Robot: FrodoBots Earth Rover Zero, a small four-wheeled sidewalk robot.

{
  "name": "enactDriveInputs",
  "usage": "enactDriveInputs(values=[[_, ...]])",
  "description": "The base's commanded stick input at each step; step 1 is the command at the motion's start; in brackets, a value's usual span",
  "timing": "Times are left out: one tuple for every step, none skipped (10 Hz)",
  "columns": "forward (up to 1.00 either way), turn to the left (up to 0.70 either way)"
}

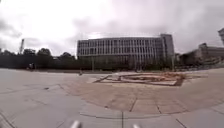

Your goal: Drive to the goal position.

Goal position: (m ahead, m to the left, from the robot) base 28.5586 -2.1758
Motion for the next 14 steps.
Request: enactDriveInputs(values=[[0.7,0.0],[0.7,0.0],[0.7,0.0],[0.7,0.0],[0.7,0.0],[0.7,0.0],[0.7,0.0],[0.7,0.0],[0.7,0.0],[0.7,0.0],[0.7,0.0],[0.7,0.0],[0.7,0.0],[0.7,0.0]])
